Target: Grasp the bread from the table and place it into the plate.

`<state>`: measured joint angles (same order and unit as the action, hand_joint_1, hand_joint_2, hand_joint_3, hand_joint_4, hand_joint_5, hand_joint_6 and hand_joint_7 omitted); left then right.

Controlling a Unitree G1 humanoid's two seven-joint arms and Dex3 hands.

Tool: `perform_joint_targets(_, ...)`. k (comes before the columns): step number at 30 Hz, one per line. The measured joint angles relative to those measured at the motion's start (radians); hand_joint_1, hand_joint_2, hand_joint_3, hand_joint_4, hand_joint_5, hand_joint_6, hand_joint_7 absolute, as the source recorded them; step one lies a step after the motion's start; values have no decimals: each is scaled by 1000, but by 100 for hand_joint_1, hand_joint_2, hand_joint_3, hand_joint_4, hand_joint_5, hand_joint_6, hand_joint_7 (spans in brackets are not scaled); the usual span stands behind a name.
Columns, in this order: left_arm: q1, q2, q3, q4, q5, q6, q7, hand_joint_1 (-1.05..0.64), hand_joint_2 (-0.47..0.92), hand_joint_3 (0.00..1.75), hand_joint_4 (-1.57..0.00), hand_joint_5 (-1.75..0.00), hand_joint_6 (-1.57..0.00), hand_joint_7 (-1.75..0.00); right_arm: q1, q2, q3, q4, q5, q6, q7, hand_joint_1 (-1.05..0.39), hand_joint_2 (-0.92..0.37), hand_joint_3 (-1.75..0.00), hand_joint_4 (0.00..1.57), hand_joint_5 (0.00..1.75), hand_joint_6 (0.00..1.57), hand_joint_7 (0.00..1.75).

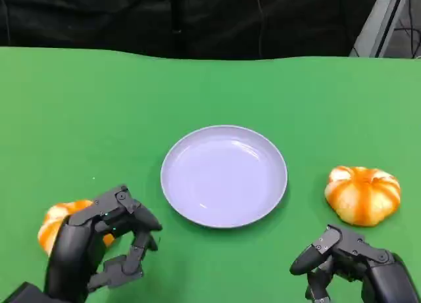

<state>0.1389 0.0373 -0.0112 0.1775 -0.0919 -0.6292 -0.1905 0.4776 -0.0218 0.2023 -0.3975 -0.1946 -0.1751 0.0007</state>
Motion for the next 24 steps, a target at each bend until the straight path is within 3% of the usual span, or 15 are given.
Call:
perform_joint_targets(2, 0, 1, 14, -11, 37, 16, 27, -17, 91, 22, -64, -65, -81, -19, 0, 0, 2, 0, 0, 0, 0, 3, -46, -123, 67, 161, 72, 133)
perform_joint_targets(7, -1, 28, 41, -47, 222, 65, 128, -31, 92, 14, -41, -53, -60, -3, 0, 2, 6, 0, -1, 0, -1, 3, -46, -122, 67, 161, 73, 133)
perform_joint_targets(13, -15, 100, 53, -73, 556, 196, 304, -42, 92, 11, -23, -44, -43, 0, 2, 3, 9, 0, -3, 0, -2, 2, -46, -123, 66, 162, 73, 133)
perform_joint_targets(15, -16, 112, 42, -87, 620, 246, 328, -50, 92, 10, -9, -37, -23, 0, 3, 4, 10, 0, -3, 0, -3, 3, -46, -123, 67, 162, 73, 133)
perform_joint_targets(17, -23, 140, 12, -107, 748, 351, 335, -53, 92, 10, -3, -34, -17, 0, 5, 5, 14, -1, -4, 0, -4, 3, -46, -124, 66, 162, 72, 133)
perform_joint_targets(20, -31, 176, -25, -119, 864, 469, 336, -54, 92, 10, 0, -33, -15, 0, 13, 5, 19, -3, -7, 0, -6, 3, -46, -124, 66, 163, 72, 134)
perform_joint_targets(24, -48, 202, -75, -143, 941, 586, 289, -63, 92, 16, -3, -12, -11, -1, 15, 9, 26, -3, -11, 0, -12, 2, -48, -124, 66, 163, 72, 135)
